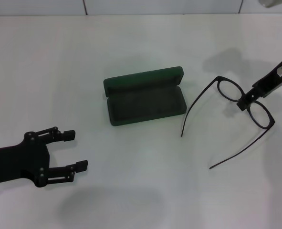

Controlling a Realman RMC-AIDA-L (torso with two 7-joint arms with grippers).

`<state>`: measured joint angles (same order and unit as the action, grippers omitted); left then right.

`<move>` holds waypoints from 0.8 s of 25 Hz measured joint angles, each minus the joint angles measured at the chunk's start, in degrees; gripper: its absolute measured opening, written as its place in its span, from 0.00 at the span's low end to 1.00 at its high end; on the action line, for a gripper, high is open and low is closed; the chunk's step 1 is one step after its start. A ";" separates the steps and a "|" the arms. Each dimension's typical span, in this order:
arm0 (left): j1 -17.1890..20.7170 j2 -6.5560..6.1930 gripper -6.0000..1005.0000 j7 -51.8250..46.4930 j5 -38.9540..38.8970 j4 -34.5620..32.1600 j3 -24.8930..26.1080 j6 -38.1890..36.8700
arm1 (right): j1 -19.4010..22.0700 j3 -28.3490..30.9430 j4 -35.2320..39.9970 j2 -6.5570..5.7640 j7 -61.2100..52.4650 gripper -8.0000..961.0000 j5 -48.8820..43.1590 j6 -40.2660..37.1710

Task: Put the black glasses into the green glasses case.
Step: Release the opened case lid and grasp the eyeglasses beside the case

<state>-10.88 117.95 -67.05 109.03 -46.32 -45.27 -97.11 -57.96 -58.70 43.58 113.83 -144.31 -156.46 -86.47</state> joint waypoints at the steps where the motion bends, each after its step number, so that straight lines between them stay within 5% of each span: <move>1: 0.00 0.00 0.82 0.00 0.00 0.00 0.02 0.00 | -0.01 -0.01 -0.13 0.21 -0.20 0.84 -0.49 0.36; 20: -0.28 -0.01 0.82 0.01 -0.05 0.63 0.00 0.09 | -0.15 -2.18 -1.82 1.31 -2.63 0.82 -1.45 4.90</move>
<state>-11.16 117.94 -67.05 108.97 -45.68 -45.26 -97.02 -58.11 -60.88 41.75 115.14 -146.94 -157.91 -81.56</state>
